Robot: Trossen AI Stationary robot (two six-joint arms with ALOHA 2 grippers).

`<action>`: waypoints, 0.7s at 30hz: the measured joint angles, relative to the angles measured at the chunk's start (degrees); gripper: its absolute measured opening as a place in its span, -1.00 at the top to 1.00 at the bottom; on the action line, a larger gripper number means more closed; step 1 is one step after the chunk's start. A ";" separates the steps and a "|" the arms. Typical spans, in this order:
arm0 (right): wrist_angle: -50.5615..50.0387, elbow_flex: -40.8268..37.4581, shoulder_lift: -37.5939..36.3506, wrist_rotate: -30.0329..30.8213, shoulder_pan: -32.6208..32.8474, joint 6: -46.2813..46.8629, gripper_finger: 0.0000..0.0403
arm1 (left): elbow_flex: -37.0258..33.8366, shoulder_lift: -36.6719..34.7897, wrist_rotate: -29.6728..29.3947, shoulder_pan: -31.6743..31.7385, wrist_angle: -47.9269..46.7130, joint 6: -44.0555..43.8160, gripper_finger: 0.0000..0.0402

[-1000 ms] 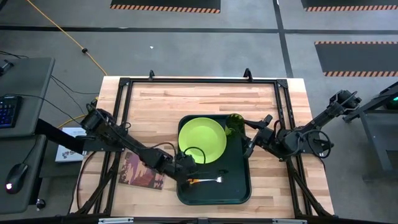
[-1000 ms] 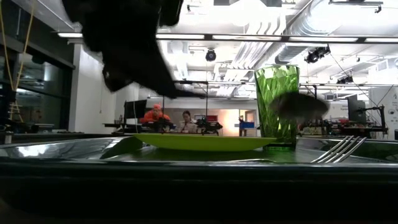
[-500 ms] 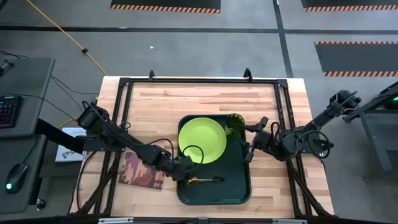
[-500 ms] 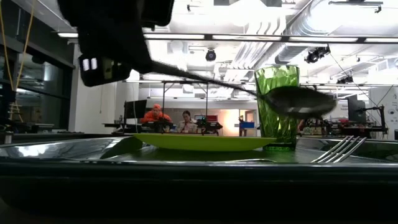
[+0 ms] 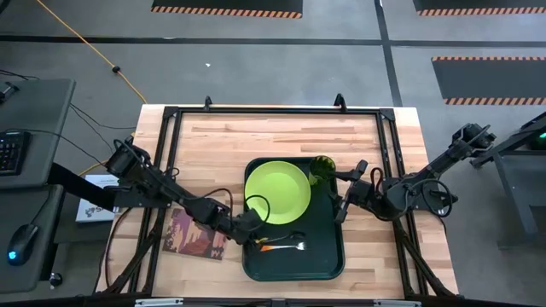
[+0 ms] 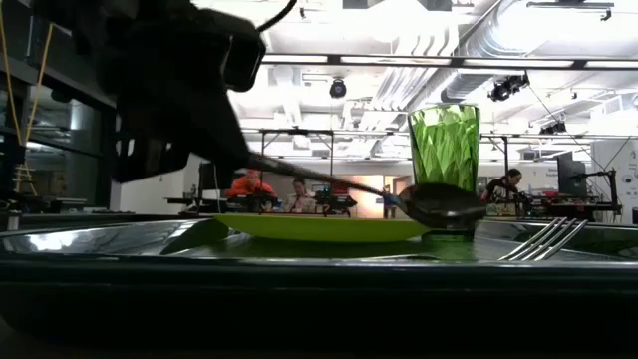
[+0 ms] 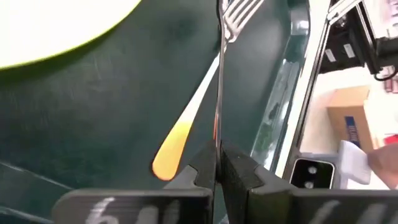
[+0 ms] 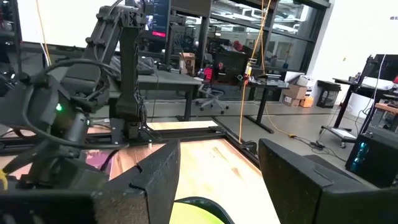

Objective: Pick and place plate/cup/fork/spoon on tray
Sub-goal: Put the black spoon on the black serving tray in between the green plate and orange fork

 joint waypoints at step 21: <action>0.15 0.00 0.00 0.04 -0.02 0.04 -0.04 | -2.14 0.04 1.39 3.05 -1.08 4.22 0.92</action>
